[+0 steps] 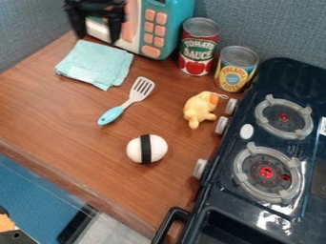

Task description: Pu the objet on the blue clothe

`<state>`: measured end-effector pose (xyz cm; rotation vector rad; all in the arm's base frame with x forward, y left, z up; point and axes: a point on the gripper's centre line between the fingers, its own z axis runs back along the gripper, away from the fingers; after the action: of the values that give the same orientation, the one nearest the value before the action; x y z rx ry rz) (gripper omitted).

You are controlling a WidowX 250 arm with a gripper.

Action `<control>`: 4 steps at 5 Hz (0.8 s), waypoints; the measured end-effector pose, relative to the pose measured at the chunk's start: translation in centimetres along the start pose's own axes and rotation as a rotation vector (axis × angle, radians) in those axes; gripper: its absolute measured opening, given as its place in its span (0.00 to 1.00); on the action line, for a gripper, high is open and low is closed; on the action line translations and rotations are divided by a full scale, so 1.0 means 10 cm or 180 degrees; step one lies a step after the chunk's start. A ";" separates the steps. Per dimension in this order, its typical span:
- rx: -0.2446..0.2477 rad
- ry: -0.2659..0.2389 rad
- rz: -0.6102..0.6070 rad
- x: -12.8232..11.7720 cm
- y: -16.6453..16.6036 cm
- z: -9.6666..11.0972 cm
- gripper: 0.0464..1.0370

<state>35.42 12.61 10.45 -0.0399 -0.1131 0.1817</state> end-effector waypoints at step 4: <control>-0.0323 0.0202 -0.1501 -1.04 -1.19 -0.50 0.96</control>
<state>27.95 -1.12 4.93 -0.1186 -0.0657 -0.2965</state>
